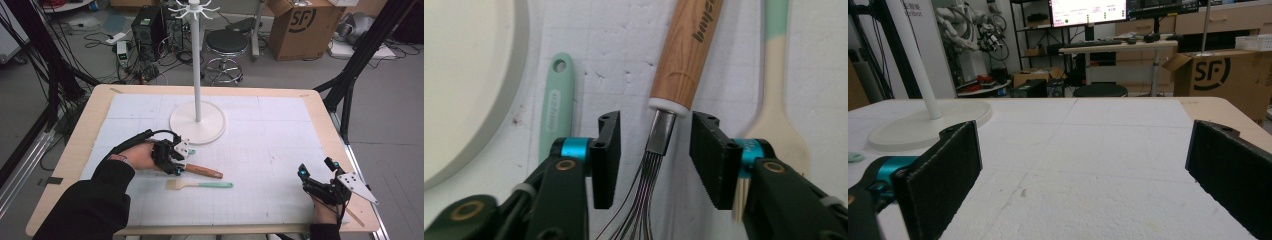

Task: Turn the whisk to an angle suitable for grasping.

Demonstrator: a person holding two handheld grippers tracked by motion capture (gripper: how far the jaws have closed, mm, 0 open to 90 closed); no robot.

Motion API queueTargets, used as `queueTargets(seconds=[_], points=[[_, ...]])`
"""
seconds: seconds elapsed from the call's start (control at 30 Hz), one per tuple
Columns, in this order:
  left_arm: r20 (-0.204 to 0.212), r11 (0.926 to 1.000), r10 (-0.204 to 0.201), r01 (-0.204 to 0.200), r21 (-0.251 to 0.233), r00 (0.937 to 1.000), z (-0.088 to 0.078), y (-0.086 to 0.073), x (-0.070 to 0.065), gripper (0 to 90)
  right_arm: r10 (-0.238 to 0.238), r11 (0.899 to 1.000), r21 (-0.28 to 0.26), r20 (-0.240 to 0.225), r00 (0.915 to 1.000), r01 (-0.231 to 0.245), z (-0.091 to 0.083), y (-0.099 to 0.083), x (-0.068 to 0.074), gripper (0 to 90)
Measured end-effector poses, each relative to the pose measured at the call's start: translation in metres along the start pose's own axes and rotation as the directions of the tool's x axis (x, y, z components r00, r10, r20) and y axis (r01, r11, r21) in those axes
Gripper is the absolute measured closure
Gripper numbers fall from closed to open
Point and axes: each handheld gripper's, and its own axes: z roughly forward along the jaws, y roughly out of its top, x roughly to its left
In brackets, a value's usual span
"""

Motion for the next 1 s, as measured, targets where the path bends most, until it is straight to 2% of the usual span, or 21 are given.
queueTargets(seconds=[0.13, 0.17, 0.33, 0.37, 0.4, 0.6, 0.67, 0.73, 0.87, 1.0], points=[[0.002, 0.9999, 0.009, -0.009, 0.010, 1.0000, 0.002, 0.000, 0.000, 60.5, 0.004, 1.000, 0.000, -0.003, 1.0000, -0.004, 0.000, 0.000, 0.000, 0.4], [0.000, 0.9996, 0.024, -0.024, 0.013, 0.9997, 0.002, 0.000, 0.000, 63.1, 0.002, 1.000, 0.002, -0.001, 1.0000, -0.002, -0.001, 0.000, 0.000, 0.4], [-0.006, 0.9992, 0.034, -0.034, 0.024, 0.9994, 0.004, 0.000, -0.002, 72.6, 0.002, 1.000, 0.005, -0.002, 1.0000, -0.002, -0.001, -0.001, -0.001, 0.4], [-0.007, 0.9989, 0.041, -0.041, 0.024, 0.9991, 0.004, 0.001, -0.001, 74.5, 0.021, 1.000, 0.013, -0.001, 0.9998, -0.021, -0.002, -0.001, 0.001, 0.4], [-0.006, 0.9989, 0.041, -0.041, 0.025, 0.9991, 0.004, 0.001, -0.002, 75.5, 0.011, 1.000, 0.010, 0.000, 0.9999, -0.011, -0.001, -0.001, 0.000, 0.4], [-0.003, 0.9944, 0.101, -0.101, 0.030, 0.9949, 0.004, 0.001, -0.007, 78.9, -0.003, 1.000, 0.006, 0.000, 1.0000, 0.003, -0.001, -0.001, -0.001, 0.4], [-0.010, 0.9941, 0.104, -0.104, 0.032, 0.9945, 0.004, 0.002, -0.009, 80.1, 0.001, 1.000, 0.006, -0.001, 1.0000, -0.001, -0.002, -0.001, -0.001, 0.4], [-0.013, 0.9951, 0.090, -0.089, 0.042, 0.9959, 0.003, 0.003, -0.011, 80.6, 0.001, 1.000, 0.008, -0.001, 1.0000, -0.001, -0.002, -0.001, -0.001, 0.4], [-0.003, 0.9954, 0.085, -0.085, 0.043, 0.9964, 0.003, 0.003, -0.012, 81.0, 0.006, 1.000, 0.009, 0.000, 1.0000, -0.006, -0.002, -0.001, -0.001, 0.4], [0.002, 0.9946, 0.095, -0.095, 0.043, 0.9955, 0.000, 0.004, -0.015, 81.0, 0.007, 1.000, 0.005, 0.001, 1.0000, -0.007, -0.002, -0.001, -0.001, 0.4]])
